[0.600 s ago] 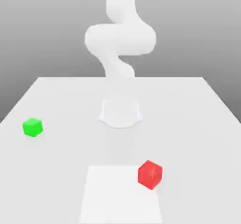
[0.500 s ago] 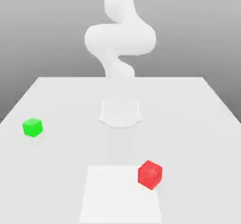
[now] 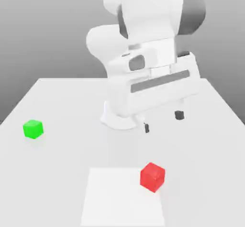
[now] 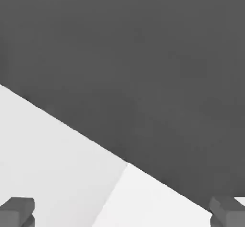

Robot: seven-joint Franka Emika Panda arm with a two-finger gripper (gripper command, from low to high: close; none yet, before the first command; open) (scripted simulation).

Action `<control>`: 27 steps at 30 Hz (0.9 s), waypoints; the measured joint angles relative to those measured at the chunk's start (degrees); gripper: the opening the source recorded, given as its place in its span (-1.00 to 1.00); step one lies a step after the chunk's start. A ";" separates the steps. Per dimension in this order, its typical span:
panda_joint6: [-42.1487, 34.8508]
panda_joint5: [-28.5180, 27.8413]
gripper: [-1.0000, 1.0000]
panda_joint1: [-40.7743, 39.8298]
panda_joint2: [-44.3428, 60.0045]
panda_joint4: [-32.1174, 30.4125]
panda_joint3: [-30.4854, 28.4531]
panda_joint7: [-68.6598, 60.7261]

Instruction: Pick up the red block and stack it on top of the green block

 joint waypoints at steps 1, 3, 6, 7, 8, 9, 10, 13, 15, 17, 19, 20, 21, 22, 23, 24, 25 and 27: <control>1.03 -0.36 0.00 0.36 1.52 -1.02 0.21 -1.08; 3.11 -1.73 0.00 0.84 4.43 -3.08 0.71 -2.79; 6.27 -6.01 0.00 1.23 8.40 -6.18 1.29 -3.79; 7.28 -8.09 0.00 1.25 9.59 -7.15 1.29 -3.60; 8.15 -8.95 0.00 1.26 10.60 -7.47 1.27 -3.65; 8.96 -9.23 0.00 1.28 11.55 -7.51 1.28 -3.82; 9.77 -9.19 0.00 1.30 12.49 -7.40 1.30 -4.05; 12.30 -8.34 0.00 1.29 15.44 -6.87 1.58 -4.90; 14.11 -7.29 0.00 0.98 17.55 -6.53 2.11 -5.74; 15.99 -6.15 0.00 0.48 19.77 -6.26 2.86 -6.57; 17.92 -5.06 0.00 -0.21 22.08 -6.06 3.83 -7.32; 18.92 -4.48 0.00 -0.70 23.27 -5.98 4.47 -7.69; 19.92 -3.96 0.00 -1.22 24.47 -5.93 5.13 -8.01; 20.50 -3.68 -1.00 -1.55 25.17 -5.90 5.53 -8.16; 20.50 -3.68 -1.00 -1.55 25.17 -5.90 5.53 -8.16; 20.48 -3.70 -1.00 -1.55 25.17 -5.90 5.53 -8.15; 20.46 -3.72 -1.00 -1.56 25.16 -5.90 5.54 -8.12; 20.38 -3.79 -1.00 -1.57 25.16 -5.90 5.54 -8.06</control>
